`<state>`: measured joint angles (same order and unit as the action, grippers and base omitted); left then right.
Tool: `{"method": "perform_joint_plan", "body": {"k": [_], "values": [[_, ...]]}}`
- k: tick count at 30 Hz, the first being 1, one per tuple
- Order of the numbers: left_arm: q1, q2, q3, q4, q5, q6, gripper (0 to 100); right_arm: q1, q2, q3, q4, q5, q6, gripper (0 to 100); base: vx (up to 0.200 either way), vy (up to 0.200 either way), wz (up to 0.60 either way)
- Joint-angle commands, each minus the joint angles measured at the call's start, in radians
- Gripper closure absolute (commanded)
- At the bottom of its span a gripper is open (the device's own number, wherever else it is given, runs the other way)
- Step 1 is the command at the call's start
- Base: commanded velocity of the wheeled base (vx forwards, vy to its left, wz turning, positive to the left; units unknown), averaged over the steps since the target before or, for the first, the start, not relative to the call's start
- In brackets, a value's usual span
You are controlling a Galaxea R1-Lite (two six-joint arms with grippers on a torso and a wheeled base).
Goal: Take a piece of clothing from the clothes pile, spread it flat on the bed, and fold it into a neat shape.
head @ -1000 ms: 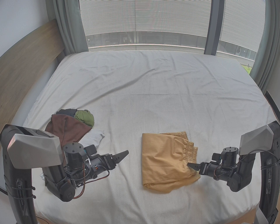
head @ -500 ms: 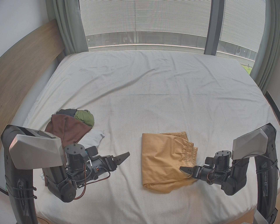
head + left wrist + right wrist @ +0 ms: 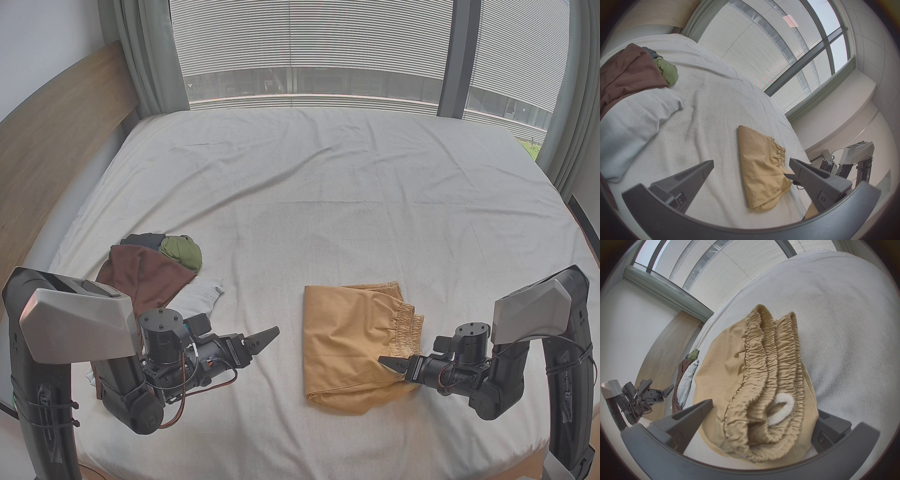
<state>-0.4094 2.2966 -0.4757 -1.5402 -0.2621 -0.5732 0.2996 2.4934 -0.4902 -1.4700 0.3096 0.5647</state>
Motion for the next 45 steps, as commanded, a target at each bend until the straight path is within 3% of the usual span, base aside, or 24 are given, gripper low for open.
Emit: {"method": "perform_joint_plan", "body": {"k": [1, 2, 11, 14, 22, 45], "values": [[0.000, 0.001, 0.002, -0.001, 0.001, -0.001, 0, 0.006, 0.002, -0.001, -0.004, 0.000, 0.001, 0, 0.000, 0.000, 0.00], [0.000, 0.001, 0.002, -0.001, 0.001, -0.001, 0, 0.006, 0.002, 0.001, -0.006, 0.000, 0.001, 100, 0.000, 0.000, 0.00], [0.000, 0.001, 0.002, -0.001, 0.001, -0.001, 0, 0.033, -0.014, 0.009, -0.010, 0.008, 0.057, 100, 0.000, 0.000, 0.00], [0.000, -0.002, 0.002, -0.001, 0.001, -0.001, 0, 0.050, -0.031, 0.005, -0.070, 0.009, 0.073, 100, 0.000, 0.000, 0.00], [0.000, -0.006, 0.006, -0.003, 0.003, 0.001, 0, 0.081, -0.168, -0.016, -0.072, 0.092, 0.119, 100, 0.000, 0.000, 0.00], [0.001, -0.019, 0.017, -0.003, 0.003, 0.001, 0, 0.116, -0.300, -0.191, 0.004, 0.098, 0.150, 100, 0.000, 0.000, 0.00]]}}
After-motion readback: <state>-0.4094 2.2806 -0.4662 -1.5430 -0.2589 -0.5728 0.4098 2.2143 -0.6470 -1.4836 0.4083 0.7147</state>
